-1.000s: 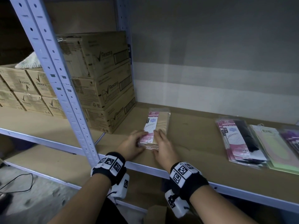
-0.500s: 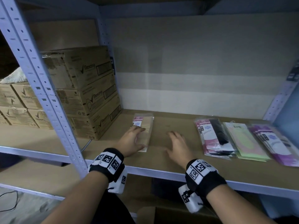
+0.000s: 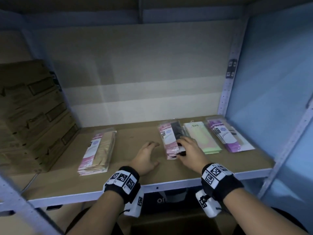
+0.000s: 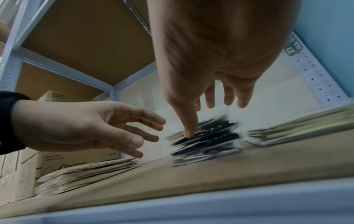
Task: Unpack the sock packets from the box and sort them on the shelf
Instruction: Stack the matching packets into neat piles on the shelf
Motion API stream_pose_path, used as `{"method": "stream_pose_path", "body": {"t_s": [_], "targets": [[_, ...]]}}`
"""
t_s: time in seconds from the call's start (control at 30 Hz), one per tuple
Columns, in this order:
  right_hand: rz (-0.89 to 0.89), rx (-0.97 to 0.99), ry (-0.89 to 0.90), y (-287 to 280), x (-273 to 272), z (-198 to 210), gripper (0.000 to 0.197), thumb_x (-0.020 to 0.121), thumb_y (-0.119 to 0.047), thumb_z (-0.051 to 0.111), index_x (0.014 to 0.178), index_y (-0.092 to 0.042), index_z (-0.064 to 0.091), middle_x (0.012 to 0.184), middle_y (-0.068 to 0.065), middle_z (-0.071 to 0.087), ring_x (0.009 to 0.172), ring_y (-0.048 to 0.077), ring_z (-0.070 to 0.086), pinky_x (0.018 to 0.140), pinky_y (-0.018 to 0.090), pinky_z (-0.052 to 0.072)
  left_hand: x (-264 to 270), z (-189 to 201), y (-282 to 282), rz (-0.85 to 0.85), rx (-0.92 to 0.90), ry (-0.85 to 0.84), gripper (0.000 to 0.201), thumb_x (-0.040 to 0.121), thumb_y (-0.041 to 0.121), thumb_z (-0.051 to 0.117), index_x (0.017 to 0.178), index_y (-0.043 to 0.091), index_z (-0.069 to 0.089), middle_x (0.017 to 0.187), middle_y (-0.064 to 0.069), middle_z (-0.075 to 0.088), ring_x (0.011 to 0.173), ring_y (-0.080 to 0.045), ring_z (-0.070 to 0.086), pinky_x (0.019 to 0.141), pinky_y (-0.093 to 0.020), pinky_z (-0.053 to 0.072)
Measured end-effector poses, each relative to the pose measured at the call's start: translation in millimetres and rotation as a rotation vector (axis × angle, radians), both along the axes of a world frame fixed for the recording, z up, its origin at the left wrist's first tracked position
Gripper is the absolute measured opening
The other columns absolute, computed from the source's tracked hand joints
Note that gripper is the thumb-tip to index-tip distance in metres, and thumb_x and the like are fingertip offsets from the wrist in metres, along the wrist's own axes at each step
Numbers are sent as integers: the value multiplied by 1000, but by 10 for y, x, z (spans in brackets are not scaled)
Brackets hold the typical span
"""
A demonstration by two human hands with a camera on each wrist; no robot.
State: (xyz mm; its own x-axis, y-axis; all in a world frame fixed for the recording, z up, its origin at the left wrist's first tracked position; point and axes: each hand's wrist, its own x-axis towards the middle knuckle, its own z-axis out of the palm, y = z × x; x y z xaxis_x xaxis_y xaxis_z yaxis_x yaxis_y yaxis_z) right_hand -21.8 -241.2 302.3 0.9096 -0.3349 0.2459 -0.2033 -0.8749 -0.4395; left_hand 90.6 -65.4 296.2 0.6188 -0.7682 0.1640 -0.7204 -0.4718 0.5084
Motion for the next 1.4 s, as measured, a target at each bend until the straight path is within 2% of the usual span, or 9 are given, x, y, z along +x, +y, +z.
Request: {"method": "stream_pose_path", "body": {"t_s": [0.27,0.47,0.57,0.67,0.93,1.0,1.07,1.13,1.4], "targets": [[-25,34,39,-234,0,-254,64,80,-11,71,138,-19,45,149,0,35,134,27,34,112,33,29,-85,-122,-467,-20,-13,59,65,80,11,69,139,13,42,141,-6,37,129,-18,41,105,-13,23],[6,92,-17,-282,67,-401,65,80,-3,68,139,-15,44,151,3,32,136,22,37,111,25,27,-81,-260,-614,18,-47,65,68,80,9,68,141,12,40,143,-8,35,128,-21,43,100,-6,20],[7,94,-32,-304,101,-428,61,81,-7,68,137,-15,45,150,2,34,134,21,39,109,27,30,-40,-316,-671,28,-62,61,63,78,5,68,137,10,46,138,-10,40,123,-24,49,101,-9,26],[0,101,-21,-337,125,-465,59,82,-11,69,136,-17,47,148,0,35,133,19,41,108,29,33,-2,-376,-718,47,-84,59,57,77,2,68,132,4,52,131,-14,45,117,-26,53,96,-5,25],[-4,105,-31,-383,161,-467,54,80,-13,72,131,-15,56,144,3,44,130,21,45,108,29,34,24,-417,-703,44,-126,91,57,77,2,69,131,4,53,131,-14,45,117,-23,52,96,-3,25],[1,109,-20,-379,161,-447,54,79,-13,72,131,-15,56,144,4,45,130,21,45,107,28,34,21,-394,-682,41,-141,102,57,76,2,69,131,5,54,132,-13,46,117,-24,53,100,-8,30],[12,107,-17,-362,169,-439,54,78,-12,73,130,-14,57,143,5,46,129,22,46,107,27,33,18,-386,-650,39,-161,110,56,75,3,69,130,6,56,131,-13,47,117,-26,54,106,-24,39],[16,100,-12,-327,180,-434,55,78,-13,73,131,-14,57,142,5,47,130,22,46,109,28,33,21,-378,-615,39,-185,131,56,74,2,69,128,7,58,130,-13,48,116,-27,56,105,-36,43],[43,98,-11,-24,262,-401,55,79,-15,74,131,-15,57,142,3,48,128,21,48,107,25,33,98,-407,-288,69,-216,176,58,72,2,68,129,9,57,129,-8,48,114,-23,57,103,-37,46]]}}
